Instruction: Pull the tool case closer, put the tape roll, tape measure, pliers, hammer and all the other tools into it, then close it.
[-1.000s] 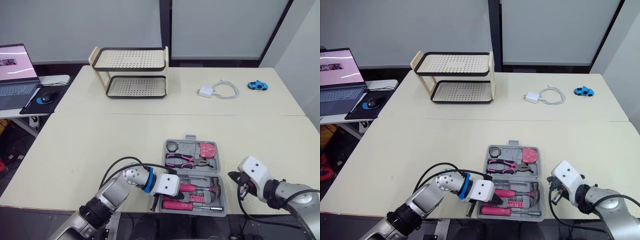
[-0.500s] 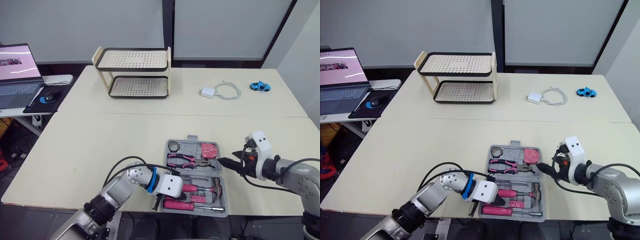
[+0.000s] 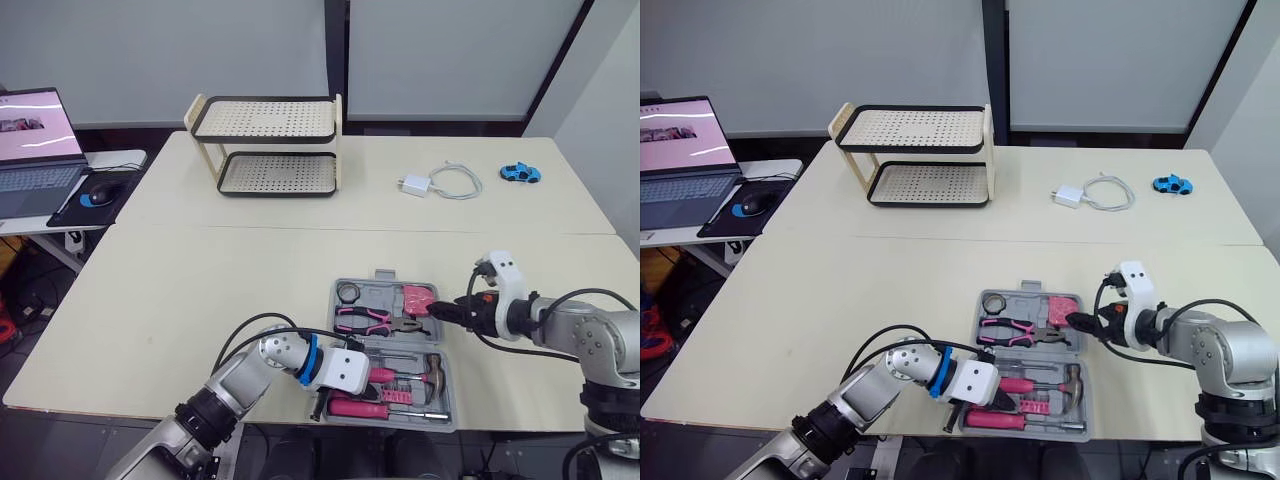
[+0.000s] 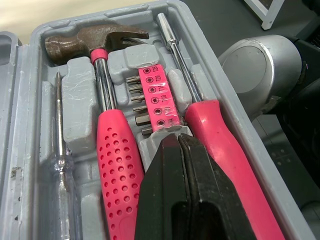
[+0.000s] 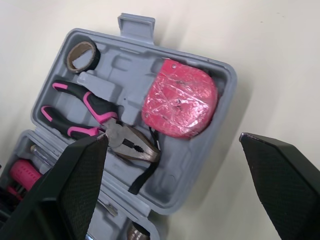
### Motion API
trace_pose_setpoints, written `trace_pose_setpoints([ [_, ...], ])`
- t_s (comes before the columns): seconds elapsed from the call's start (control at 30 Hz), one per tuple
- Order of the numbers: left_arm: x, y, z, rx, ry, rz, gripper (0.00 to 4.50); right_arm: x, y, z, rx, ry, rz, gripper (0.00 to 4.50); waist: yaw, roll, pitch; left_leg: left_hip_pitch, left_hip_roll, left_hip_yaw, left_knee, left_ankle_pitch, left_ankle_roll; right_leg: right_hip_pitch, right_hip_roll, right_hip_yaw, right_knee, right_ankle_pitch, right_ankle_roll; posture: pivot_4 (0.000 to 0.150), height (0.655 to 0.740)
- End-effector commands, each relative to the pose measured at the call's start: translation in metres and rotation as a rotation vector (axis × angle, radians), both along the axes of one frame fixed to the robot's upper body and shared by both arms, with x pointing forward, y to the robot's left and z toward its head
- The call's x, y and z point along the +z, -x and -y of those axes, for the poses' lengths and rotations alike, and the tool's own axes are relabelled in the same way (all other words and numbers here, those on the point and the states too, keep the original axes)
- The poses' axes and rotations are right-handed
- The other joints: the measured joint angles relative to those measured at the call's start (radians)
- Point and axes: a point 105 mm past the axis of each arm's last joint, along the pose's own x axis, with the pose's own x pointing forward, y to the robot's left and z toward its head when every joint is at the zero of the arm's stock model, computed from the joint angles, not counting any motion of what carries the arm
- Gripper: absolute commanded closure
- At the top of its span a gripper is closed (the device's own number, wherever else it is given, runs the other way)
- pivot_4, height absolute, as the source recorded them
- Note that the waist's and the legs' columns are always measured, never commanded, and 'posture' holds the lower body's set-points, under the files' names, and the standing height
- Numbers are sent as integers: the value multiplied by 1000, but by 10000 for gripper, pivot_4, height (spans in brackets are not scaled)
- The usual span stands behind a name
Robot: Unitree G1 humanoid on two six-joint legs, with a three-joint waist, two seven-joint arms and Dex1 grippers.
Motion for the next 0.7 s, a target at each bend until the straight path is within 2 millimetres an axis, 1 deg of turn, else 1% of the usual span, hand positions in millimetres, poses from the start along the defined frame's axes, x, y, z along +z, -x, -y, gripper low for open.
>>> trace_pose_setpoints([
  [0.03,-28,-7,-18,97,-120,-24,45000,10,-4,-3,8,3,73,138,0,0,0,0,0,0,0,0,0,0,0,0,0,0,0,1500,7400],
  [0.3,-31,-6,-23,107,-132,-31,45000,-3,-16,-1,-5,9,70,138,-1,1,-1,2,0,0,0,0,0,1,0,0,0,0,0,1500,7400],
  [0.4,-34,-3,-25,106,-141,-41,45000,-15,-25,-2,-57,1,30,138,-3,1,-2,2,0,1,0,0,0,2,0,0,0,0,0,1500,7400],
  [0.47,-35,-3,-25,107,-142,-43,45000,-17,-28,-1,-74,2,29,138,-4,2,-3,3,0,1,-1,0,0,2,0,1,0,0,0,1500,7400],
  [0.6,-37,-2,-25,109,-147,-47,45000,-26,-29,-3,-94,3,17,138,-4,2,-3,3,0,1,-1,0,0,2,0,1,0,0,0,1500,7400],
  [0.7,-38,-2,-26,109,-151,-49,45000,-27,-32,-6,-118,-37,15,138,-4,3,-4,3,0,1,-1,0,0,2,0,1,0,0,0,1500,7400],
])
